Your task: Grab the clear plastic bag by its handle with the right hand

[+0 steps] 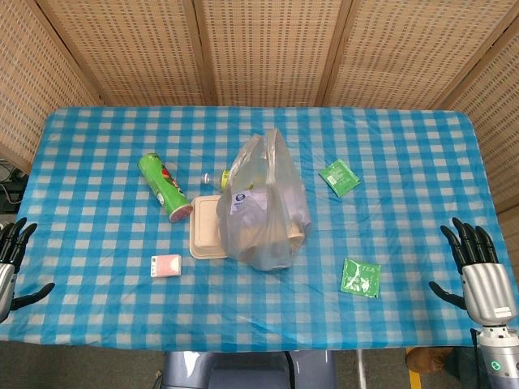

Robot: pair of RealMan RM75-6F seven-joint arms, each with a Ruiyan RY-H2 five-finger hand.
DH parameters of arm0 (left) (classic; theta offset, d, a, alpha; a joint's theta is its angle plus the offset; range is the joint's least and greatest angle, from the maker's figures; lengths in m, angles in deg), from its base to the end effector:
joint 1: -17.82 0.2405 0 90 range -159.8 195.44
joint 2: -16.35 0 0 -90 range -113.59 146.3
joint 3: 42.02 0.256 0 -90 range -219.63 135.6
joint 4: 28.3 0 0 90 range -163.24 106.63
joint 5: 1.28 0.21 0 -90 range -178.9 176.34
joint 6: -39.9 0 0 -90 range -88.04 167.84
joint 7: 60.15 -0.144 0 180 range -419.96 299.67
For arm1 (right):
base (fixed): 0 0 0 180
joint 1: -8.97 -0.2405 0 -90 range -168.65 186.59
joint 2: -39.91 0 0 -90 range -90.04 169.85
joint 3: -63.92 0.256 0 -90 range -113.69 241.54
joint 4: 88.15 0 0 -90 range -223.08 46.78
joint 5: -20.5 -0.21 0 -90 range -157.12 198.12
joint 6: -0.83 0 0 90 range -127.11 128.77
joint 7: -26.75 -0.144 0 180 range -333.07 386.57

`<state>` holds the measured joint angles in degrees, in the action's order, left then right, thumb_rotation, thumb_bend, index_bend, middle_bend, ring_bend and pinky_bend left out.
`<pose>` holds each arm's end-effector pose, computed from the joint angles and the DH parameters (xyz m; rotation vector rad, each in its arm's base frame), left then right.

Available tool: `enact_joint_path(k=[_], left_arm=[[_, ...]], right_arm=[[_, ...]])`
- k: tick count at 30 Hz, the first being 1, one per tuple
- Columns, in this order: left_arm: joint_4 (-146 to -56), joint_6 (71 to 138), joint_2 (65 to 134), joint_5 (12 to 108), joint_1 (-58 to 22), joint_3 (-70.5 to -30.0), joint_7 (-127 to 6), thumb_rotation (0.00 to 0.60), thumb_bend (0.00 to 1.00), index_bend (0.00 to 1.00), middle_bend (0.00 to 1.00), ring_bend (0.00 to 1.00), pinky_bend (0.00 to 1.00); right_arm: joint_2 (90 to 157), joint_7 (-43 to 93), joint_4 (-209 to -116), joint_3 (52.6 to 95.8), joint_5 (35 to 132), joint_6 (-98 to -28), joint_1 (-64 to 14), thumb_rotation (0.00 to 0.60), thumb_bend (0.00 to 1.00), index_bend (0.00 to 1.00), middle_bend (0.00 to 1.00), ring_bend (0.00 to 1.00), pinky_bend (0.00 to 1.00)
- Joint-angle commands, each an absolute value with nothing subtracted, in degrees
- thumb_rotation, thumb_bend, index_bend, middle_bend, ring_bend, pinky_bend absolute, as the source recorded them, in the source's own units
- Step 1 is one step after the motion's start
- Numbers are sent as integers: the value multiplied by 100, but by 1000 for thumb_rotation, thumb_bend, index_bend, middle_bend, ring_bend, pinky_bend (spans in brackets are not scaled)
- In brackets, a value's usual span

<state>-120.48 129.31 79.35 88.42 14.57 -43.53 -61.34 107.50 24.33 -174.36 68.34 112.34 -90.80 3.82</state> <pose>-0.3068 0.1672 0.1685 -1.4079 -0.8223 -0.9197 -0.3034 -0.1873 0.1621 1.3912 -0.7520 1.0482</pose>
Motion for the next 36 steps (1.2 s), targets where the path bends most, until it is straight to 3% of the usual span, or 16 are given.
enact_joint_path(k=[1, 9, 28, 36], left_arm=[[-12043, 12935, 7934, 8850, 1459, -4349, -6128, 600, 0, 0, 0, 0, 0], [-12038, 12897, 7912, 8861, 1425, -4360, -6006, 600, 0, 0, 0, 0, 0], [-11944, 12316, 8091, 8333, 1114, -4581, -6270, 600, 0, 0, 0, 0, 0], [-11922, 12086, 8133, 8067, 1011, -4664, -6364, 600, 0, 0, 0, 0, 0]], right_arm=[[10740, 2413, -17438, 6832, 11235, -9079, 383, 600, 0, 0, 0, 0, 0], [10514, 1936, -17607, 6820, 11419, -8915, 215, 600, 0, 0, 0, 0, 0], [8445, -3009, -18964, 7234, 12331, -6340, -2394, 600, 0, 7, 0, 0, 0], [8252, -4087, -19322, 7477, 12223, -5271, -3467, 600, 0, 84, 0, 0, 0]])
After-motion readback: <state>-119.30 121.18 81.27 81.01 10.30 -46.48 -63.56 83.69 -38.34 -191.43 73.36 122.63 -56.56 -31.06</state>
